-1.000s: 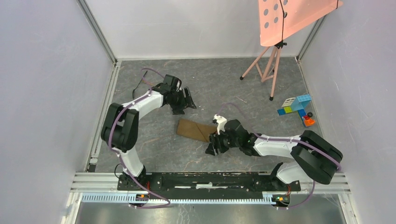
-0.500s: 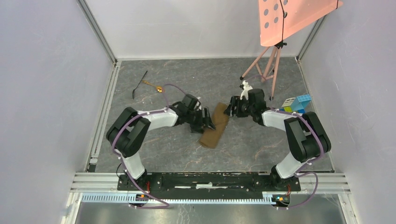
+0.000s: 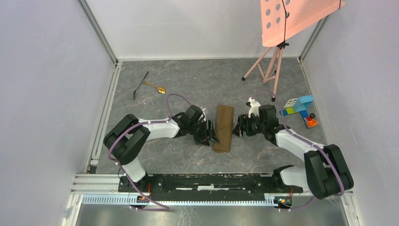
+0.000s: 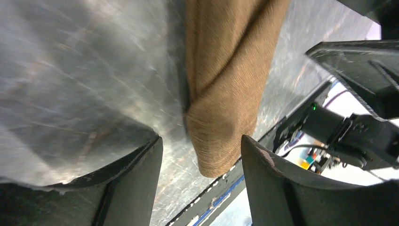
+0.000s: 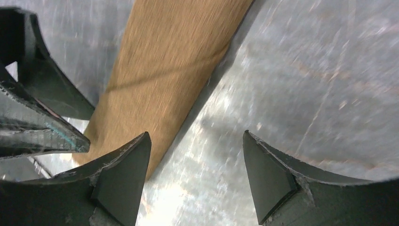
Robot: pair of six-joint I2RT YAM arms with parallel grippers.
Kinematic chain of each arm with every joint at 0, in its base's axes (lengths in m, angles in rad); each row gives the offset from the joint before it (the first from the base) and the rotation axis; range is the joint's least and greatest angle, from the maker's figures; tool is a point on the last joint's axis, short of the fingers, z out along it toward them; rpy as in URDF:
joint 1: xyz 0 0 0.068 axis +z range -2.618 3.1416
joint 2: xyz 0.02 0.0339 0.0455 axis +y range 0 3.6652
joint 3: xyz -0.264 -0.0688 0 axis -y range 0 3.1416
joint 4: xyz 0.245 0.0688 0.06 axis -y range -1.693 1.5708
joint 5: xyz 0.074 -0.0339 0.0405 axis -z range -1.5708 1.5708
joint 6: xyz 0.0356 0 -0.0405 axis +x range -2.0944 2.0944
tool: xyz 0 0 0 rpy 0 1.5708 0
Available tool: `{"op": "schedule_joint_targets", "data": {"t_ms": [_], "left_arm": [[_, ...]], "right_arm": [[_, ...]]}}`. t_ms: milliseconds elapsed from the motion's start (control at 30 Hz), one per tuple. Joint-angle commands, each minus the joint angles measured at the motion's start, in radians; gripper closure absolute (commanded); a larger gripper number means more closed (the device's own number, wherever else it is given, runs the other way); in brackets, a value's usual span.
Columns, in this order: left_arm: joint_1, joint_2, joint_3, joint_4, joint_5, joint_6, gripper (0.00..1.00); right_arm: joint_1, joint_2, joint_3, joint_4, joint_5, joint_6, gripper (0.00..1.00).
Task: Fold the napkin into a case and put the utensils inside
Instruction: Move the smaller rectangle folded napkin to the center of the board.
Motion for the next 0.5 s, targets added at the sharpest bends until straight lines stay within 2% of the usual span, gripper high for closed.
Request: {"op": "schedule_joint_targets", "data": {"t_ms": [0,133,367,467], "left_arm": [[-0.063,0.034,-0.035,0.099,0.029,-0.055,0.33],[-0.063,0.168,0.069,0.148,0.023,-0.07,0.51],[-0.063,0.453,0.442,0.179,0.006,-0.078,0.59],[-0.063,0.549,0.58,0.167,0.026,-0.087,0.56]], "right_arm": [[0.009,-0.083,-0.08,0.03,-0.103,0.027,0.23],[-0.005,-0.114,-0.077,-0.01,0.054,0.054,0.24],[-0.105,-0.135,-0.005,-0.017,0.246,0.033,0.24],[-0.145,-0.095,0.055,-0.064,0.24,-0.012,0.24]]}}
